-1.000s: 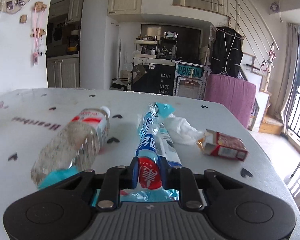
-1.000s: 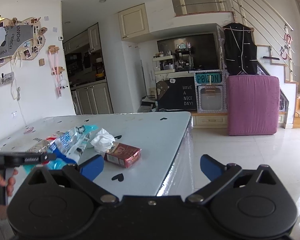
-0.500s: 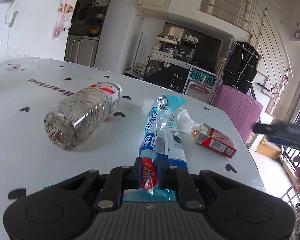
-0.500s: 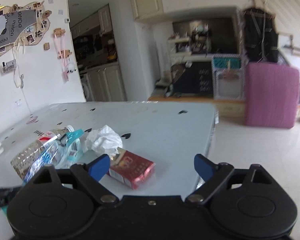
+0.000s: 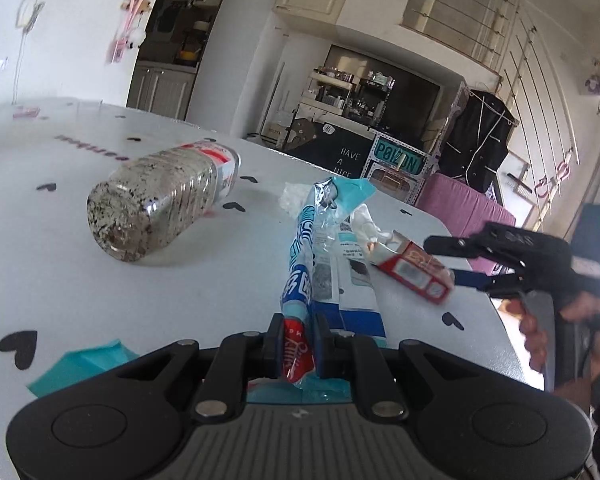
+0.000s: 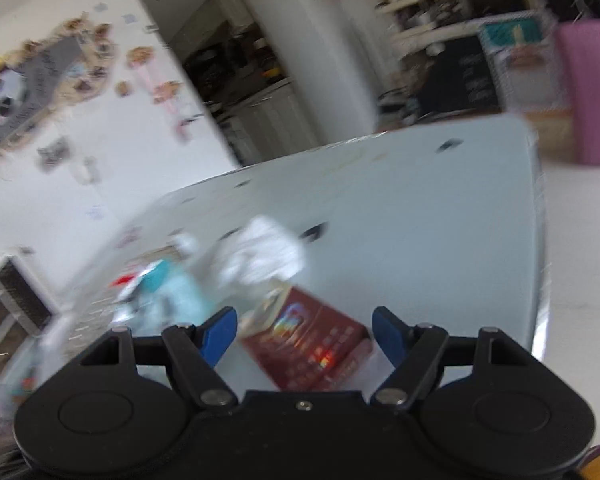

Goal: Collect trash
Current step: 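Grasp the blue snack wrapper with the left tool while the right tool grasps the red cigarette pack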

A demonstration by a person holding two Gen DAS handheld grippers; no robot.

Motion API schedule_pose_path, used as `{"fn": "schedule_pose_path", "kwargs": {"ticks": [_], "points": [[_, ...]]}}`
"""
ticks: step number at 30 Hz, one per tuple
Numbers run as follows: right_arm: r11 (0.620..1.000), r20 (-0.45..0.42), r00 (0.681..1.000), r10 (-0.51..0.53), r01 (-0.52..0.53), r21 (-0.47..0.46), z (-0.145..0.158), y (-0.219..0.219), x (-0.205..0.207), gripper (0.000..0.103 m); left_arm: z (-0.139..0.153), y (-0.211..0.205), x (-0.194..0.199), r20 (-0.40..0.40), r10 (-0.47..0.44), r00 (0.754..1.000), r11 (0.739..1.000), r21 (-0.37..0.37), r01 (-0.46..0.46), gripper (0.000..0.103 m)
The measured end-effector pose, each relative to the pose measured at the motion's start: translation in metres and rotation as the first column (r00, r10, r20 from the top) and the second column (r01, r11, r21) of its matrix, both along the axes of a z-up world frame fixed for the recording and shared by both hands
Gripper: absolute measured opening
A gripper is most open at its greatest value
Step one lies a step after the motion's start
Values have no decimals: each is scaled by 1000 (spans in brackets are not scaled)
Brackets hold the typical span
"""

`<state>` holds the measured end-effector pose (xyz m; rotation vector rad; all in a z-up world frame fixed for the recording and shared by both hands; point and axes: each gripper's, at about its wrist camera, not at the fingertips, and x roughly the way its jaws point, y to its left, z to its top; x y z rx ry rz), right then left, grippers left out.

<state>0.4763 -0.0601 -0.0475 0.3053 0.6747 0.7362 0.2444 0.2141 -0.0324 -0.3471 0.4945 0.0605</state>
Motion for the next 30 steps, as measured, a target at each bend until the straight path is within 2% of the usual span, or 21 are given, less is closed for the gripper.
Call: {"fn": "schedule_pose_path", "kwargs": {"ticks": [1, 4, 6, 7, 10, 14, 17, 21, 30], "points": [[1000, 6, 1000, 30, -30, 6, 0, 1, -7, 76, 0, 1, 0, -1, 2, 1000, 1000, -6, -2, 15], [994, 68, 993, 99, -96, -51, 4, 10, -31, 79, -1, 1, 1, -6, 7, 1000, 1000, -10, -7, 15], [991, 121, 988, 99, -86, -105, 8, 20, -46, 89, -1, 0, 1, -11, 9, 1000, 1000, -9, -9, 15], [988, 146, 985, 90, -70, -137, 11, 25, -50, 90, -2, 0, 1, -13, 10, 1000, 1000, -8, -10, 15], [963, 220, 972, 82, -20, -270, 14, 47, -60, 90, -2, -2, 2, -22, 6, 1000, 1000, -2, -6, 15], [931, 222, 972, 73, 13, -364, 13, 65, -61, 81, -2, -2, 2, -24, 4, 1000, 1000, 2, -4, 15], [931, 178, 984, 20, 47, -362, 10, 64, -58, 56, -1, -4, 1, -15, 1, 1000, 1000, 5, -1, 12], [930, 177, 984, 12, 54, -363, 10, 57, -72, 55, 3, -6, -3, 2, 10, 1000, 1000, 10, -10, 6], [923, 194, 981, -17, 90, -373, 15, 38, -121, 55, 18, -22, -18, 41, 1, 999, 1000, 15, -2, 2]]}}
